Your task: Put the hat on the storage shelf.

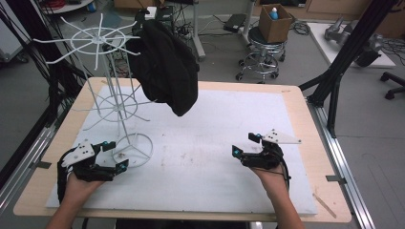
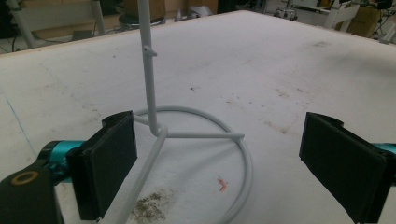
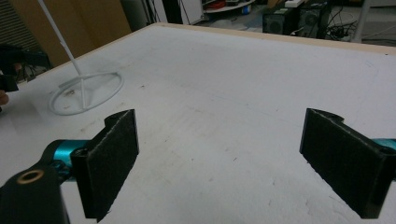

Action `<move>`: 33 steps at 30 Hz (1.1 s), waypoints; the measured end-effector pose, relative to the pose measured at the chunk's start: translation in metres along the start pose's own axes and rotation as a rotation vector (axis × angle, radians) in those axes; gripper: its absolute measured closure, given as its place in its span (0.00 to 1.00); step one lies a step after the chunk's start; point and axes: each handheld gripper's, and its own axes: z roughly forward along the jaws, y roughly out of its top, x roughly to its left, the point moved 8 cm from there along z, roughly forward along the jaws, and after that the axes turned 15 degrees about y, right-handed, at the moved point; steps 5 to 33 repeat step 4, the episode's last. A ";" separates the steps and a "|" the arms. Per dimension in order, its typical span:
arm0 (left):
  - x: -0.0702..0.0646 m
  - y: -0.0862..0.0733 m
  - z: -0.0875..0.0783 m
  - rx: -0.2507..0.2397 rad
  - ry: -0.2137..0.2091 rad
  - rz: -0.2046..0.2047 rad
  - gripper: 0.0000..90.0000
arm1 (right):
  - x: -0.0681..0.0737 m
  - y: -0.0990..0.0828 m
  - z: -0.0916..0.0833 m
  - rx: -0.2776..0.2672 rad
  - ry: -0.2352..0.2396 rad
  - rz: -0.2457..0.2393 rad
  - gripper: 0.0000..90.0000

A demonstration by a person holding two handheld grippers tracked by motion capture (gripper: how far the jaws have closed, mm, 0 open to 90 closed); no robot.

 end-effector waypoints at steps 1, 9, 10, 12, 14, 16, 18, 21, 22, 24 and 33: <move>0.000 0.000 0.000 0.000 0.000 0.000 0.13 | 0.000 0.000 0.000 0.000 0.000 0.000 0.12; 0.000 0.000 0.001 0.001 0.004 -0.005 0.13 | -0.001 0.001 0.001 -0.008 0.007 0.002 0.12; 0.000 0.000 0.001 0.001 0.004 -0.005 0.13 | -0.001 0.001 0.001 -0.008 0.007 0.002 0.12; 0.000 0.000 0.001 0.001 0.004 -0.005 0.13 | -0.001 0.001 0.001 -0.008 0.007 0.002 0.12; 0.000 0.000 0.001 0.001 0.004 -0.005 0.13 | -0.001 0.001 0.001 -0.008 0.007 0.002 0.12; 0.000 0.000 0.001 0.001 0.004 -0.005 0.13 | -0.001 0.001 0.001 -0.008 0.007 0.002 0.12; 0.000 0.000 0.001 0.001 0.004 -0.005 0.13 | -0.001 0.001 0.001 -0.008 0.007 0.002 0.12; 0.000 0.000 0.001 0.001 0.004 -0.005 0.13 | -0.001 0.001 0.001 -0.008 0.007 0.002 0.12; 0.000 0.000 0.001 0.001 0.004 -0.005 0.13 | -0.001 0.001 0.001 -0.008 0.007 0.002 0.12; 0.000 0.000 0.001 0.001 0.004 -0.005 0.13 | -0.001 0.001 0.001 -0.008 0.007 0.002 0.12; 0.000 0.000 0.001 0.001 0.004 -0.005 0.13 | -0.001 0.001 0.001 -0.008 0.007 0.002 0.12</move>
